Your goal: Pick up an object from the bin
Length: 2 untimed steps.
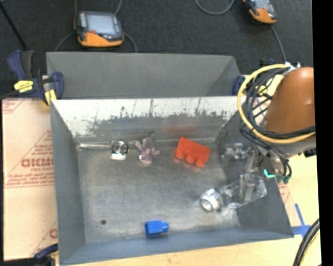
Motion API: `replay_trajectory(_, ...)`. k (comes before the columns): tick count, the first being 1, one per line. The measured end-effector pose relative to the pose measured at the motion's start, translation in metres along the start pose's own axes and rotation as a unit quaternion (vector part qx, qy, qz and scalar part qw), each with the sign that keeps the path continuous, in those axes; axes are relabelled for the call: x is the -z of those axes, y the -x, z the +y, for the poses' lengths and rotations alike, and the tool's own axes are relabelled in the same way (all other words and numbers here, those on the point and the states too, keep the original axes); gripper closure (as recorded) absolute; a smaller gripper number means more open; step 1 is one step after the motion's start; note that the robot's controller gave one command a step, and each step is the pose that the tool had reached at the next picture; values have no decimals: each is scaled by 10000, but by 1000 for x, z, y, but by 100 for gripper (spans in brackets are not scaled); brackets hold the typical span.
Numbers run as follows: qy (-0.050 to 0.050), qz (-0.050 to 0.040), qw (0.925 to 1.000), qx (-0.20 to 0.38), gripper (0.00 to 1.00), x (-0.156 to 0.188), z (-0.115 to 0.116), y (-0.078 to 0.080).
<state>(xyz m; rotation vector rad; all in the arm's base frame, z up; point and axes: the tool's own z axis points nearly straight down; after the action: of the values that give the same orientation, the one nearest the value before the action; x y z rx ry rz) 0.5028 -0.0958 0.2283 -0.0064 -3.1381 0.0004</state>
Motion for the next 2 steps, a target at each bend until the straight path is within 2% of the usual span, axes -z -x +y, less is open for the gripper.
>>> replay_trajectory(1, -4, -43, 9987, 516, 0, -160, 4, -13)
replay_trajectory(2, -11, -49, 9972, 748, 0, -126, 1, -3)
